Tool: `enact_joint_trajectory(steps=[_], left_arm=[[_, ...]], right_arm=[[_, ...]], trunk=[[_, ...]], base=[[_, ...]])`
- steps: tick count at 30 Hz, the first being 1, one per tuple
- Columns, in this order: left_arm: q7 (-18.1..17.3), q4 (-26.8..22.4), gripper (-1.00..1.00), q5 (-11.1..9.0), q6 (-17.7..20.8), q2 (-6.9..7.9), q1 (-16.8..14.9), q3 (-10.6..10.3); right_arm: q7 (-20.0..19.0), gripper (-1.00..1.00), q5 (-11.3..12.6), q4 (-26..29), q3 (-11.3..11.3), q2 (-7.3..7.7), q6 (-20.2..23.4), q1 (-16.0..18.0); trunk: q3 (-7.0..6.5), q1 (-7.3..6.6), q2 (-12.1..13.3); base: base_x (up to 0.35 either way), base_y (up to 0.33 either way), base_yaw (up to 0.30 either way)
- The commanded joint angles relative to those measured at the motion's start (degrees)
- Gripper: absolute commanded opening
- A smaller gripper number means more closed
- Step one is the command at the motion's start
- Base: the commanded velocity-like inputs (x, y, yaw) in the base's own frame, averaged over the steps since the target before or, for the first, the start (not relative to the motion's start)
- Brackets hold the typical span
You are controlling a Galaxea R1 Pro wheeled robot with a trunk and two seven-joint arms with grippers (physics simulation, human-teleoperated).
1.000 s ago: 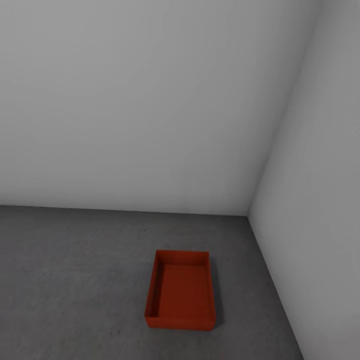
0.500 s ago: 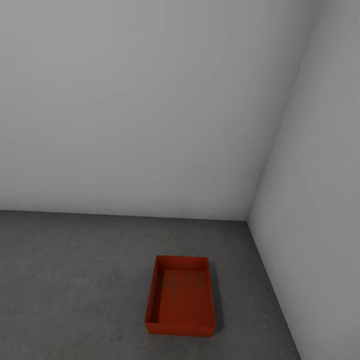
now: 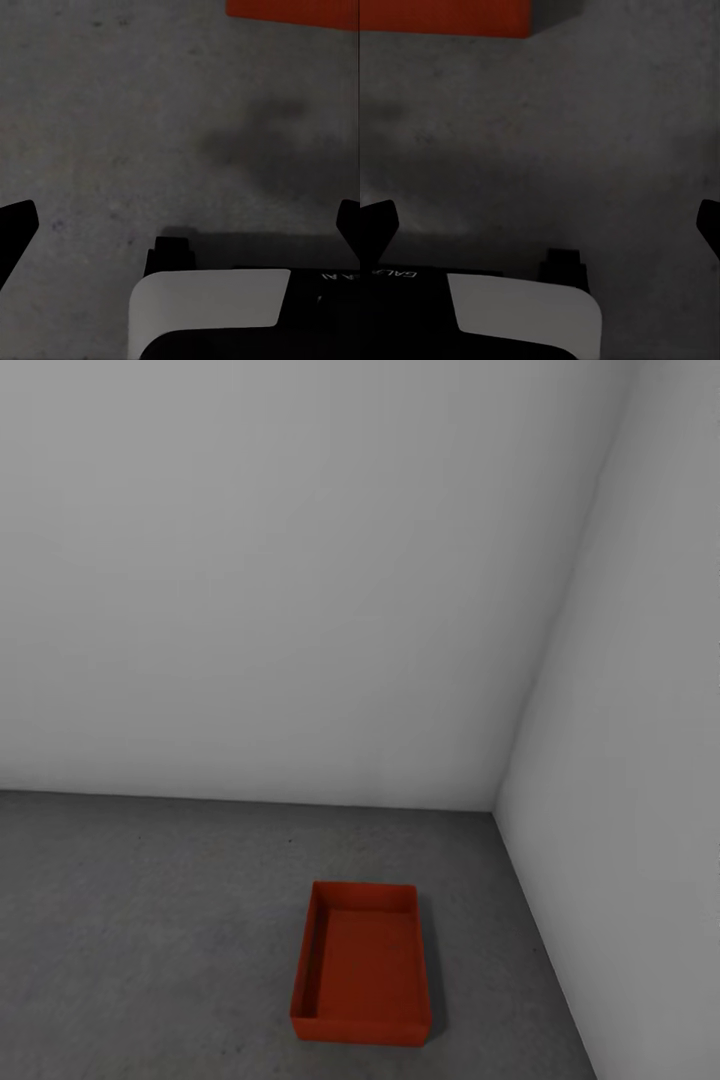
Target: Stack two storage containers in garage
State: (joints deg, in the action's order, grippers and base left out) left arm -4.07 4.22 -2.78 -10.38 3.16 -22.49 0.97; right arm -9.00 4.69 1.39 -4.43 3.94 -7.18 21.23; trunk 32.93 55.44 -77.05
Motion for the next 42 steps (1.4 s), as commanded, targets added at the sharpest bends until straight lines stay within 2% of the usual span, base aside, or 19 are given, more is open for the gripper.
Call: enact_joint_trajectory(steps=[1,23,42], left_arm=[[-0.29,0.27,1.0,-0.3,-0.43,0.01,-0.1,0.09],[-0.15,0.27,1.0,-0.3,-0.52,0.01,-0.1,0.09],[-0.14,0.27,1.0,-0.3,-0.52,-0.04,-0.04,0.09]], right_arm=[[-0.21,1.0,0.5,-0.07,-0.44,0.02,-0.2,0.04],[-0.2,1.0,0.58,-0.08,-0.47,0.02,-0.2,0.04],[-0.21,1.0,0.58,-0.08,-0.45,0.02,-0.2,0.04]], trunk=[[-0.23,-0.23,0.39],[-6.25,-5.06,9.21],[-11.44,-9.23,16.83]], base=[[0.0,0.0,0.0],[-0.003,0.0,0.0],[-0.303,0.0,0.0]])
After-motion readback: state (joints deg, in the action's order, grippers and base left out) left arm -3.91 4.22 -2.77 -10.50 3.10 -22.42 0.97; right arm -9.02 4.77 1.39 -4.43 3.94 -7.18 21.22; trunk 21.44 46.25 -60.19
